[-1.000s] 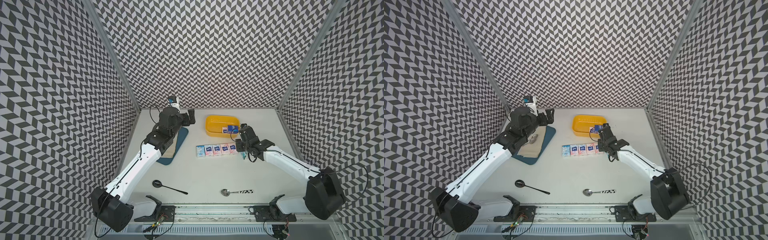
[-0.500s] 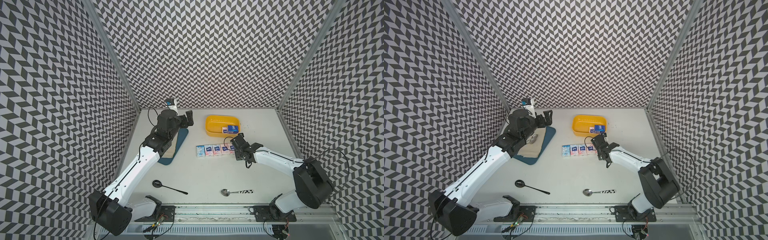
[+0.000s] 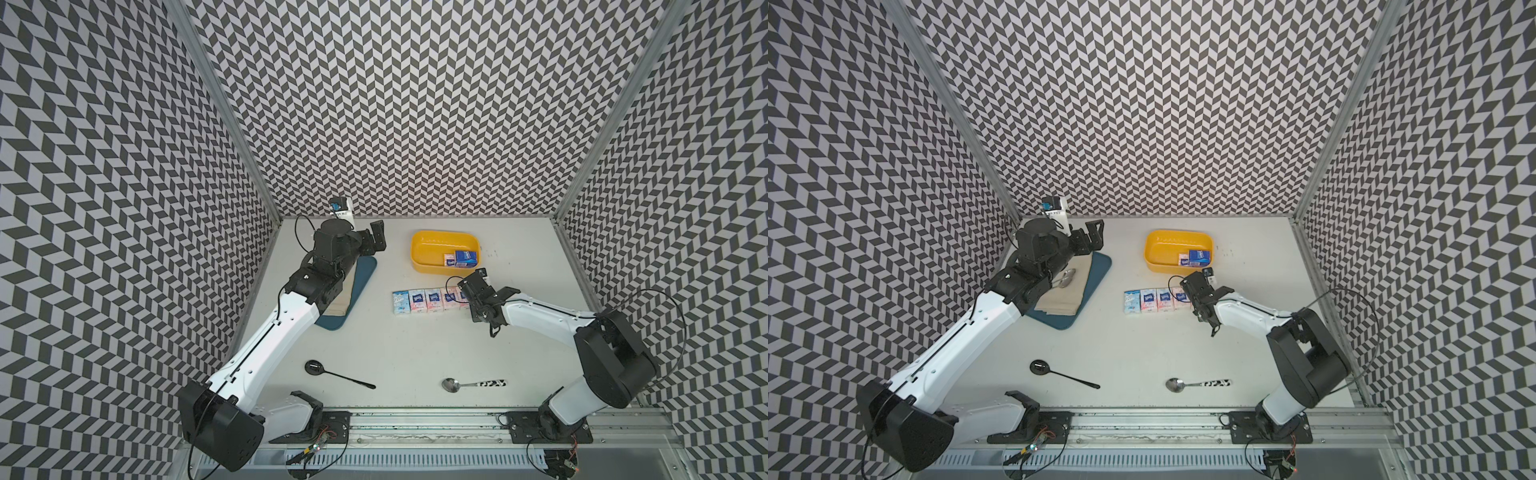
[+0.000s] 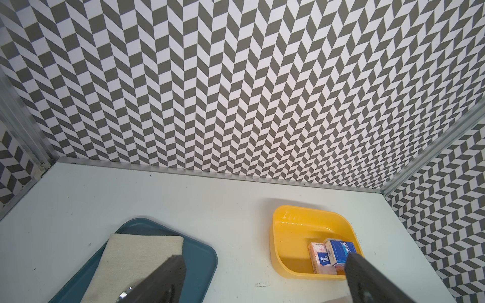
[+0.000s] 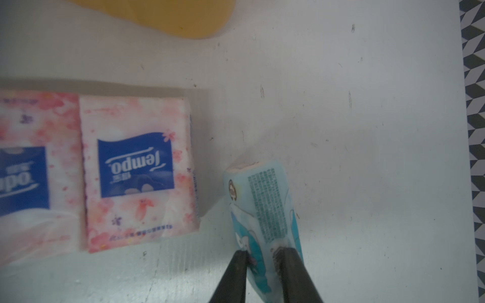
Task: Take the pocket tissues out of the storage box
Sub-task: Move the pocket tissues to the center of the board.
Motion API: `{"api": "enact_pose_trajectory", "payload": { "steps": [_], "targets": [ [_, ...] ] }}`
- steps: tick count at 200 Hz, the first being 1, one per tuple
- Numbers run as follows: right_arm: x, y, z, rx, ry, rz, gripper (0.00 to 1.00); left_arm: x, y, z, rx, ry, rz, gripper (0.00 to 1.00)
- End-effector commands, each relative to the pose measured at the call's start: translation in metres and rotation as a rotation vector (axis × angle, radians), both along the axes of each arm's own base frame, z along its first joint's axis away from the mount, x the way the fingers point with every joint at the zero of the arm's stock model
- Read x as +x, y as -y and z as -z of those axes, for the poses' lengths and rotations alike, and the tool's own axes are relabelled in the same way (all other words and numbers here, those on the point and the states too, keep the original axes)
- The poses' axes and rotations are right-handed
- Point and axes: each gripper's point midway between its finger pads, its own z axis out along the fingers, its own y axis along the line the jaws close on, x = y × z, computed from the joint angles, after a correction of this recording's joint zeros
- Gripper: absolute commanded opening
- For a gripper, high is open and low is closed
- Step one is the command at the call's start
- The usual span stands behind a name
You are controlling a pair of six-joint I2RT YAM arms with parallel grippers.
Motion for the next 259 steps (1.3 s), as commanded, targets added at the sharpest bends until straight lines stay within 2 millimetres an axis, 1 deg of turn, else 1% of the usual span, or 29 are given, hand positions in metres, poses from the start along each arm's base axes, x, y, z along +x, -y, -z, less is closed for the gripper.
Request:
{"api": "enact_pose_trajectory", "payload": {
  "steps": [1,47,77,102,123,136,163,189,204,214,232,259],
  "targets": [
    [0.004,0.005,0.004,0.023,0.019,0.032,0.25,-0.002,-0.004,-0.012,-0.009,0.036,-0.001,0.99],
    [0.013,0.022,0.0,0.084,0.035,0.076,0.24,0.0,0.0,-0.012,-0.009,0.029,0.011,0.99],
    [0.02,0.031,-0.003,0.088,0.04,0.097,0.3,0.0,0.001,-0.016,-0.01,0.03,0.017,0.99],
    [0.028,0.036,-0.015,0.097,0.064,0.106,0.34,0.0,0.001,-0.021,-0.009,0.037,0.016,0.99],
    [0.035,0.035,-0.028,0.119,0.095,0.099,0.35,0.001,0.001,-0.022,-0.004,0.038,0.015,0.99],
    [0.038,0.035,-0.029,0.134,0.098,0.097,0.37,0.001,0.001,-0.023,-0.005,0.039,0.015,0.99],
    [0.037,0.041,-0.017,0.185,0.081,0.106,0.37,0.002,0.001,-0.021,-0.003,0.035,0.015,0.99],
    [0.036,0.05,-0.006,0.228,0.076,0.122,0.33,0.002,0.001,-0.019,0.001,0.03,0.015,0.99],
    [0.036,0.054,0.0,0.233,0.065,0.125,0.33,0.002,0.001,-0.019,0.0,0.032,0.015,0.99],
    [0.036,0.056,0.005,0.233,0.055,0.126,0.36,0.002,0.001,-0.019,0.0,0.033,0.015,0.99],
    [0.034,0.055,0.014,0.24,0.029,0.117,0.4,0.003,0.002,-0.018,0.002,0.03,0.015,0.99],
    [0.033,0.048,0.024,0.278,0.018,0.097,0.39,0.003,0.001,-0.014,0.005,0.024,0.012,0.99]
  ]
}}
